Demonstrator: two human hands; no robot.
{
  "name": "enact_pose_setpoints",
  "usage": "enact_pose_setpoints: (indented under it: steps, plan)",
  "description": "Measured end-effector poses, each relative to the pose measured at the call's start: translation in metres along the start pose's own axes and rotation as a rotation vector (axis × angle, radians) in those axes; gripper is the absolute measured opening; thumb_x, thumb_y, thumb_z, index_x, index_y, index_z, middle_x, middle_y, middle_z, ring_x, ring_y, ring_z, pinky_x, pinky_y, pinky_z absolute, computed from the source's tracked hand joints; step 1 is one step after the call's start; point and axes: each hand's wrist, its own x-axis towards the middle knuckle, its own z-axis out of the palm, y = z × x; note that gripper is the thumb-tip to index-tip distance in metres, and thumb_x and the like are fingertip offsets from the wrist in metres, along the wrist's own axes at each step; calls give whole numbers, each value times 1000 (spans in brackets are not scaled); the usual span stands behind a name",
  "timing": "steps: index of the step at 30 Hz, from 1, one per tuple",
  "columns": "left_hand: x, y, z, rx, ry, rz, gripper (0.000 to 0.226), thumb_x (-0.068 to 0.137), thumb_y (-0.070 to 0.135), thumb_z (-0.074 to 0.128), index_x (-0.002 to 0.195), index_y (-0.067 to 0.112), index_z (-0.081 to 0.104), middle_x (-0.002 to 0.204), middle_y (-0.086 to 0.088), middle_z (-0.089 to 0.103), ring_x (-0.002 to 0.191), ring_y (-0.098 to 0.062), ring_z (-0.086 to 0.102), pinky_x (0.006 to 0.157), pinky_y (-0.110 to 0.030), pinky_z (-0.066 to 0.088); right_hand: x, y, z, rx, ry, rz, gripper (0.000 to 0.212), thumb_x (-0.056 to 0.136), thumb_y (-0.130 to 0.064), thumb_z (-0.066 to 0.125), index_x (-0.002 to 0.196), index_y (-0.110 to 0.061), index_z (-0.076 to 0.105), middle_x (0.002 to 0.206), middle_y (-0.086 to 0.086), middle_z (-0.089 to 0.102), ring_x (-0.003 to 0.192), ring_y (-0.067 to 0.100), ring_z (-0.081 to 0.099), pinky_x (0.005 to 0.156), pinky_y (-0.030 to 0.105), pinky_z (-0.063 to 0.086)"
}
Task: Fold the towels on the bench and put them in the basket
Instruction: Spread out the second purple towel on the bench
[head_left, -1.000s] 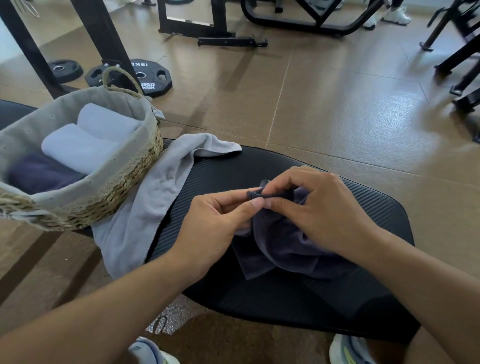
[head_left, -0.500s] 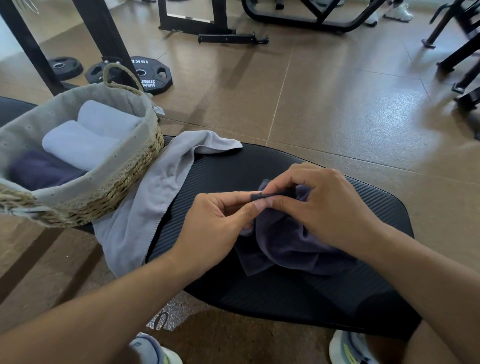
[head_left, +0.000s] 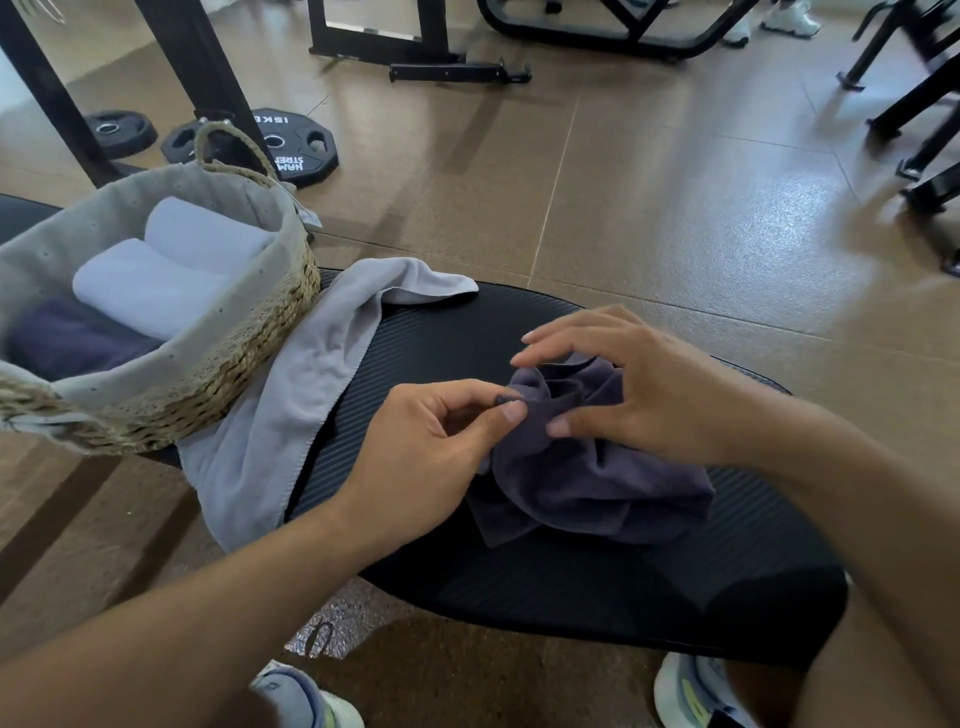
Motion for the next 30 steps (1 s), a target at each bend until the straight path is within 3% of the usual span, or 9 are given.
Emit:
enact_pose_setpoints:
  steps: [2, 6, 10, 12, 14, 16, 20, 26, 30]
  plan:
    - [2, 3, -3, 86, -55, 28, 10, 93, 13, 72, 90, 19, 80, 83, -7, 78, 70, -15, 69, 69, -36, 58, -1, 16, -4, -121, -158, 44, 48, 79, -38, 83, 121, -49, 63, 146, -25, 45, 144, 3, 24, 119, 26, 24]
    - [13, 7, -18, 218, -44, 58, 16, 95, 11, 68, 87, 23, 75, 77, -11, 74, 67, -36, 68, 61, -34, 55, -6, 26, 0, -287, -222, 97, 26, 74, -55, 80, 88, -43, 62, 147, -21, 45, 148, 8, 17, 120, 40, 23]
    - [26, 4, -31, 393, 93, 115, 21, 95, 10, 66, 85, 28, 71, 75, -1, 73, 72, -17, 68, 66, -14, 48, -11, 9, 7, -247, -29, -75, 43, 75, -55, 79, 67, -28, 46, 113, -17, 67, 130, 8, 48, 113, 28, 30]
    - [31, 5, -35, 418, 169, 140, 24, 96, 13, 66, 85, 35, 68, 76, 5, 73, 70, -10, 65, 68, -16, 49, -18, -1, 6, -212, 19, -99, 45, 79, -49, 77, 66, -25, 41, 79, -9, 64, 90, 10, 60, 106, 27, 38]
    - [37, 4, -38, 402, 237, 148, 25, 96, 15, 66, 85, 38, 67, 78, 4, 73, 70, -16, 65, 72, -30, 53, -24, -5, 1, -143, 62, -30, 39, 81, -40, 77, 69, -26, 42, 67, -7, 57, 70, 13, 56, 83, 27, 47]
    - [39, 4, -41, 395, 278, 143, 25, 98, 17, 64, 85, 39, 67, 79, 10, 72, 72, -16, 68, 75, -34, 55, -29, -5, -2, -63, 118, 29, 28, 82, -31, 77, 78, -28, 49, 70, -7, 60, 68, 14, 57, 69, 30, 48]
    - [42, 1, -42, 333, 318, 99, 18, 100, 18, 60, 92, 30, 70, 82, 10, 71, 75, -8, 66, 79, -31, 57, -30, 12, -2, -34, 98, 151, 23, 82, -24, 75, 92, -32, 55, 79, -13, 65, 72, 8, 59, 69, 27, 47]
    - [46, -1, -39, 348, 360, 57, 13, 100, 15, 60, 92, 20, 70, 71, 12, 64, 56, 9, 54, 59, -4, 39, -40, 38, -7, -139, -27, 324, 17, 79, -25, 73, 85, -30, 58, 77, -14, 64, 72, -1, 56, 68, 22, 42]
    - [50, -3, -39, 311, 373, 42, 23, 100, 18, 60, 83, 32, 67, 76, 13, 68, 62, 7, 57, 67, -11, 48, -45, 35, -15, -115, 159, 332, 24, 76, -15, 67, 87, -26, 49, 74, -10, 59, 70, 9, 52, 63, 24, 39]
